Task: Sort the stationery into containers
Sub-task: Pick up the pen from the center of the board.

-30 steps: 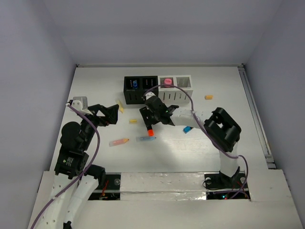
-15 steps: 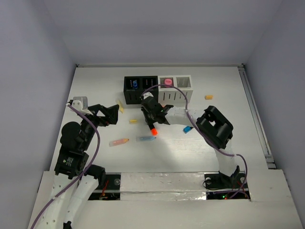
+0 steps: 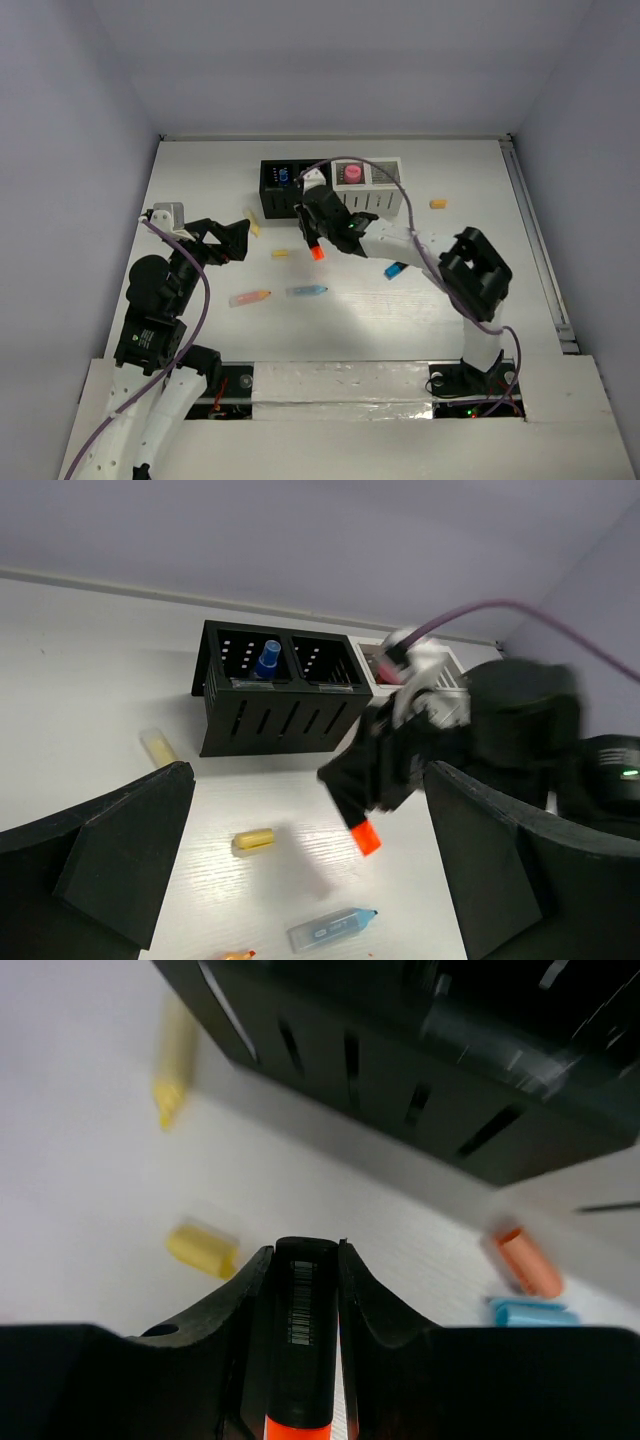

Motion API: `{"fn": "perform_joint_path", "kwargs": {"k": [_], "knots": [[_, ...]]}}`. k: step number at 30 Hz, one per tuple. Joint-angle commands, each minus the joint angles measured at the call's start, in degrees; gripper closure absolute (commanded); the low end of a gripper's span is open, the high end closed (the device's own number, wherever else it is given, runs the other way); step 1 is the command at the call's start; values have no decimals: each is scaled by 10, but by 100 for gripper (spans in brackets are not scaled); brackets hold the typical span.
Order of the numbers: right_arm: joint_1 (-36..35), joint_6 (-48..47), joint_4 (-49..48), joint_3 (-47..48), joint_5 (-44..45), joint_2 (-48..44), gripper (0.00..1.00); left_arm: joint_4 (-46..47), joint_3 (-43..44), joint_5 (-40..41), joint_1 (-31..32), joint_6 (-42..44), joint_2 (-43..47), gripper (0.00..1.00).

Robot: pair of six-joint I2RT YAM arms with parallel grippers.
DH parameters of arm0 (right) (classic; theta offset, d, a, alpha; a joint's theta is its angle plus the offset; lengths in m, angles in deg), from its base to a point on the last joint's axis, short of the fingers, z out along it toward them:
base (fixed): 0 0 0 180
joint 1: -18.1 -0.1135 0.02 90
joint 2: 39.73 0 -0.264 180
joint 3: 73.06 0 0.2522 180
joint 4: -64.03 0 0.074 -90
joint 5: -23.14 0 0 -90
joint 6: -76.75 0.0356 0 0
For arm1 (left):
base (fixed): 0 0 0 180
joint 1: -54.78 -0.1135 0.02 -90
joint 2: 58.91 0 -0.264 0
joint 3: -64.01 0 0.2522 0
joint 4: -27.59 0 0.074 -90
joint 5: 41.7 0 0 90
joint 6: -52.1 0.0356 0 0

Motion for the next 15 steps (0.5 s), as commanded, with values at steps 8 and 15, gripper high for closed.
{"fn": "perform_joint_path", "kwargs": {"k": [8,15], "knots": [[128,-39,-219,-54,117,-175,96,34,-3,-10,-1,6,0,1],[234,-42,-277,-64,121,-166,96,34,-3,-9,-1,6,-3,1]]}}
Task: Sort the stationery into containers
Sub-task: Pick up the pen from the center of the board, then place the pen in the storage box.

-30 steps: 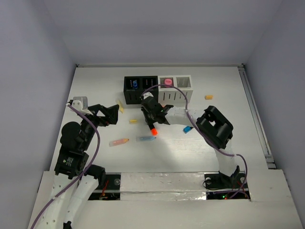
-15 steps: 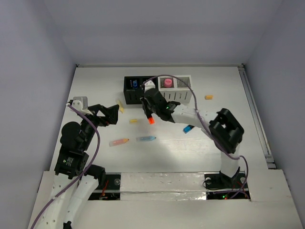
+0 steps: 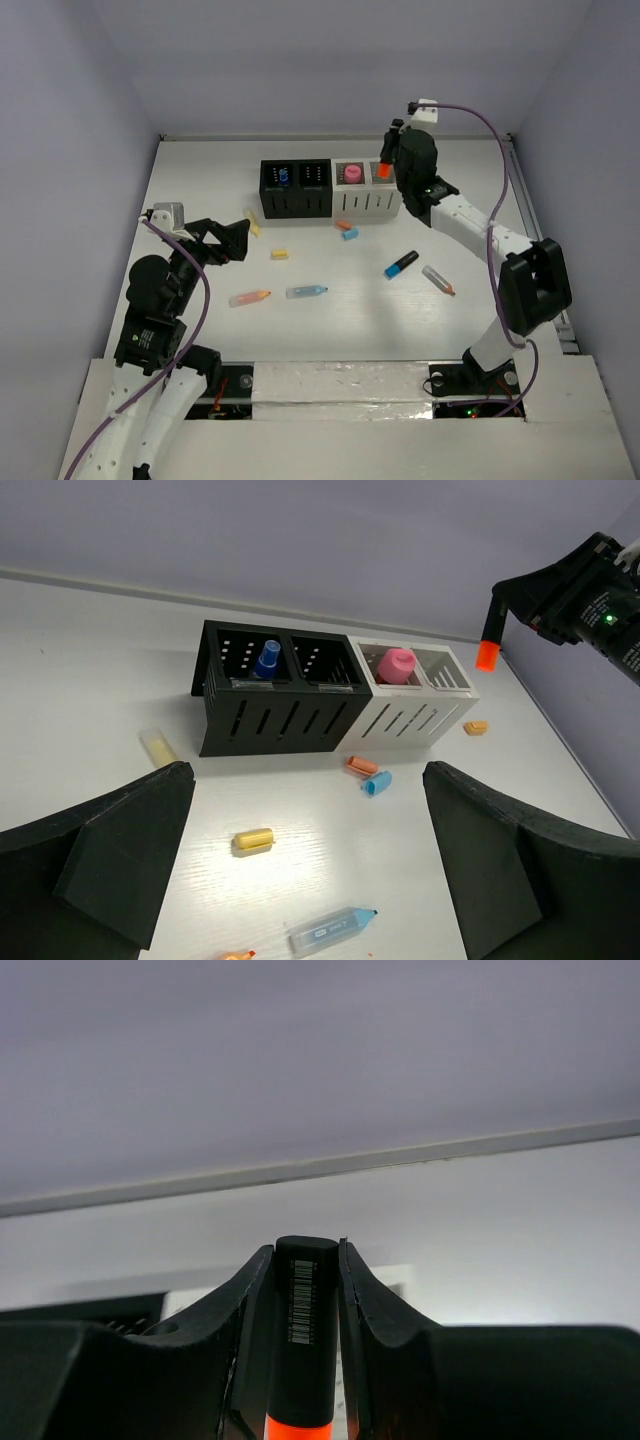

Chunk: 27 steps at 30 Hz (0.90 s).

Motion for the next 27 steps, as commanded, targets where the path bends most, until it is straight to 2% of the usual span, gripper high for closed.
{"fn": "perform_joint_path", "kwargs": {"k": [1,10,15,18,20,22,24,27], "knots": [[26,-13,-73,-2,14,11,96,34,-3,-10,-1,6,-4,1],[37,-103,-145,28,25,94,95,33,-1,-9,-1,7,-11,1],[37,-97,-146,23,21,114,91,35,-1,-26,-1,8,-19,1],[37,-88,-145,13,16,117,78,39,-2,-49,-6,14,-28,1],[37,-83,-144,6,8,113,65,42,-3,-60,-7,15,-33,1],[37,-78,-144,0,3,108,59,45,-3,-71,-7,13,-44,1],[37,-74,-143,-7,-2,93,49,51,-3,-94,-7,10,-60,1],[37,-73,-128,-3,-12,75,46,52,-1,-125,-7,9,-88,1]]}}
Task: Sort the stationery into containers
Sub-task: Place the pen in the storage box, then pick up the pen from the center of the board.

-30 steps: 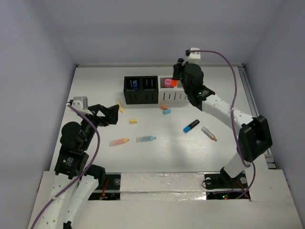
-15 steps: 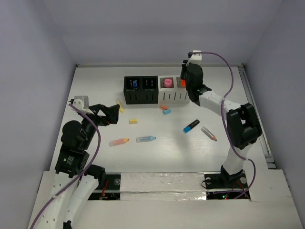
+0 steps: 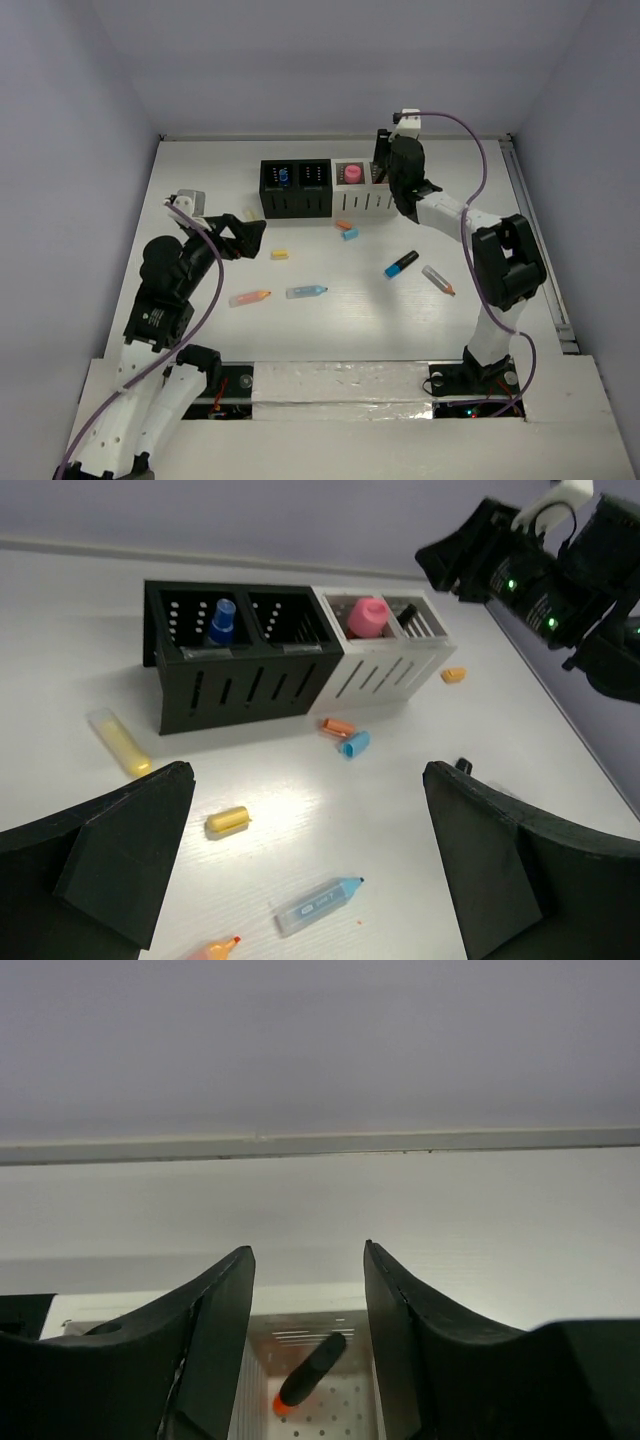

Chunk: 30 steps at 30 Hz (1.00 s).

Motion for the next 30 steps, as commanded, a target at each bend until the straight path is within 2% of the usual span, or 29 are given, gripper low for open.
{"fn": "perform_joint_path", "kwargs": {"k": [1,2,4,6,7,9,11,12,13,16,18,19,20,22,23,26,30], "knots": [[-3,5,-25,1,-10,-46,46,32,0,-53,-3,4,-29,1],[-3,7,-14,1,-10,-51,42,37,0,-67,-3,3,-36,1],[-3,21,1,-4,-17,-75,41,42,-3,-81,-3,0,-40,1],[-3,43,56,-4,-26,-97,46,46,-5,-91,-3,-2,-42,1],[-3,73,112,-5,-33,-124,49,46,-4,-92,-3,-3,-42,1],[-3,107,175,-8,-69,-147,60,46,-3,-94,-3,0,-39,1],[-3,154,245,-33,-125,-176,82,42,-3,-93,-3,4,-37,1],[-3,163,258,-49,-139,-185,87,40,-4,-92,-3,5,-33,1],[-10,180,281,-87,-149,-206,97,37,-6,-95,-3,7,-33,1],[-10,205,311,-144,-173,-247,99,33,-6,-103,-3,11,-35,6],[-10,215,333,-191,-189,-287,95,33,-6,-117,-3,12,-38,15],[-10,223,347,-201,-191,-297,90,33,-6,-119,-3,12,-36,19],[-10,227,377,-209,-195,-305,74,31,-6,-125,-3,12,-34,28],[-10,232,401,-230,-192,-315,56,30,-6,-127,-3,13,-27,34],[-10,235,423,-233,-185,-315,42,31,-6,-127,-3,13,-23,36],[-10,251,443,-248,-193,-314,27,26,-6,-119,-3,15,-7,36],[-10,285,454,-272,-190,-314,24,19,-3,-104,13,19,4,31]]}}
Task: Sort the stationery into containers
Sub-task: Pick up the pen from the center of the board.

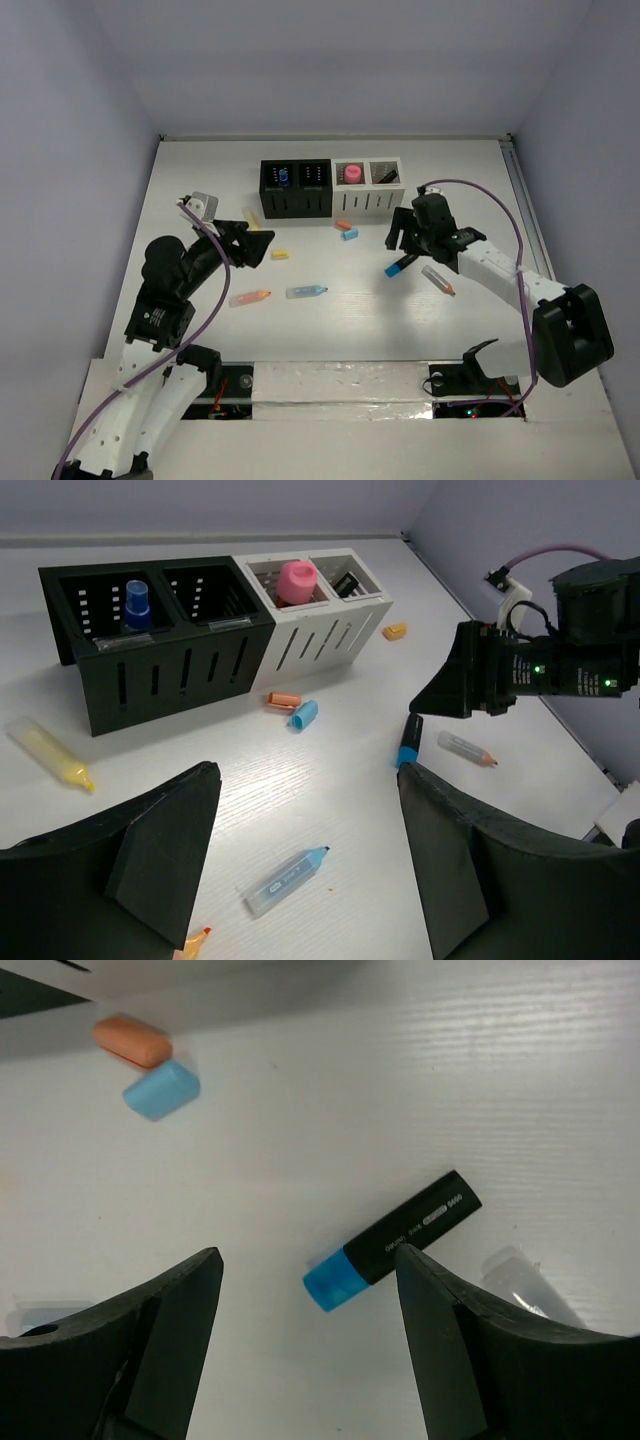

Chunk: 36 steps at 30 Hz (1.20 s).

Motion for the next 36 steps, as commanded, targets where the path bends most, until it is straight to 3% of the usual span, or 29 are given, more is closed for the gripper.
{"fn": "perform_joint_path", "kwargs": {"k": [1,20,25,26,30,36], "knots": [[-3,44,25,-18,-3,-12,24,14,2,6,8,10,13,30],[-3,64,-17,-3,27,109,18,5,4,26,26,12,18,23],[-3,58,-24,9,43,139,25,5,5,26,26,13,16,23],[-3,49,-27,18,52,148,33,5,4,26,26,13,15,23],[-3,26,-8,44,70,173,45,5,5,27,26,13,13,23],[-3,-2,19,65,88,194,42,6,6,28,26,12,10,22]]}}
